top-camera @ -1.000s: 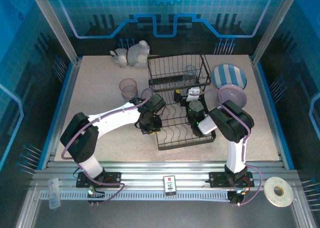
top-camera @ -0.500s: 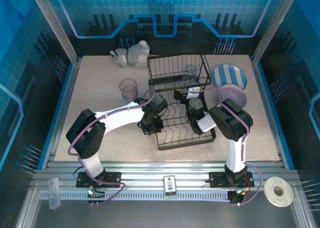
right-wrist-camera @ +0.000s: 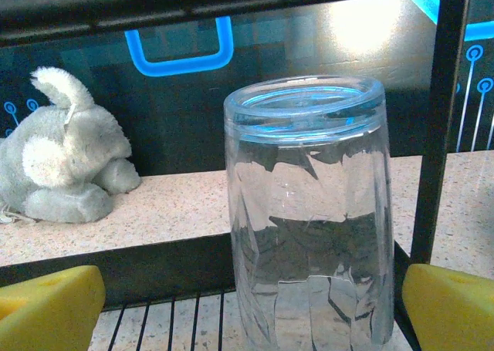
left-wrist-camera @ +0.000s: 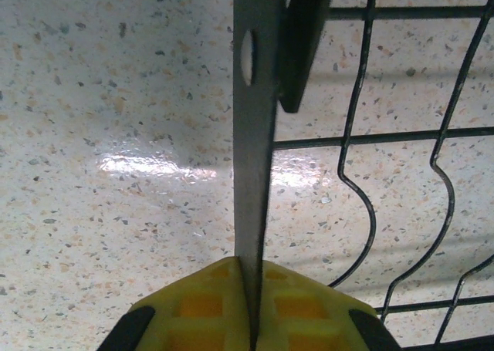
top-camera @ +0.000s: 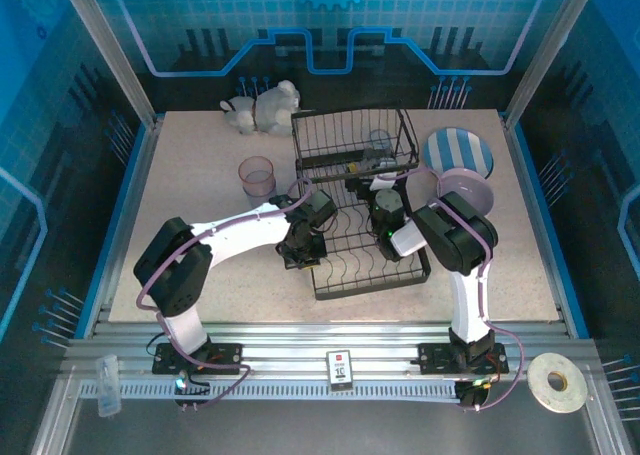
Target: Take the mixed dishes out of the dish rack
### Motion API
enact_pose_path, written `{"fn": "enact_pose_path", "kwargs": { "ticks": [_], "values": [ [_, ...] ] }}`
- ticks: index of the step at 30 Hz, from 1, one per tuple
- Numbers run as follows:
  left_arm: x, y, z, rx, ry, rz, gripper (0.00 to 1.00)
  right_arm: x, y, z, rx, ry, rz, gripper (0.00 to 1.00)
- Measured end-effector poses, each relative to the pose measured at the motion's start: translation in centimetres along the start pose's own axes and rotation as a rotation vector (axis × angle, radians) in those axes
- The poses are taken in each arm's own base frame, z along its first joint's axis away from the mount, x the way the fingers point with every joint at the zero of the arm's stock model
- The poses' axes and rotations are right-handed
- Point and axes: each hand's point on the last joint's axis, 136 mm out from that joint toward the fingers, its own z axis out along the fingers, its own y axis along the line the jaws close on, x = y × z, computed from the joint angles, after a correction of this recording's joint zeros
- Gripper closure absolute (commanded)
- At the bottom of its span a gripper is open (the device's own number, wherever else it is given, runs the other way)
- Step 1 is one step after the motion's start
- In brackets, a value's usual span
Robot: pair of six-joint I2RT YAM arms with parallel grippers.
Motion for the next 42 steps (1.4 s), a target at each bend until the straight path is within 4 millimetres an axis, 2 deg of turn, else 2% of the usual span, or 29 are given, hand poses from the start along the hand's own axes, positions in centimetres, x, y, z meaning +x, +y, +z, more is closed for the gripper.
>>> {"fn": "enact_pose_path", "kwargs": {
  "ticks": [17,30,36,42],
  "values": [
    [-0.7,-0.4,0.0,-0.048,-0.014,-0.001,1.00,-0.2,0.6,3.2,0.037,-0.068,-0.003,0.01],
    [-1.5,-0.7,-0.2,-0.074,-0.035,0.000,1.00,-0.7,0.6,5.7,0.123,-0.135,-0.049,0.11],
    [-1.7,-0.3,-0.5,-0.095,-0.047,-0.002,1.00,-1.1,1.9,6.8,0.154,-0.182,-0.078,0.08],
    [-1.6,0.1,-0.5,-0.114,-0.049,-0.006,1.00,-1.3,2.6,7.1,0.157,-0.203,-0.079,0.10]
  ]
}}
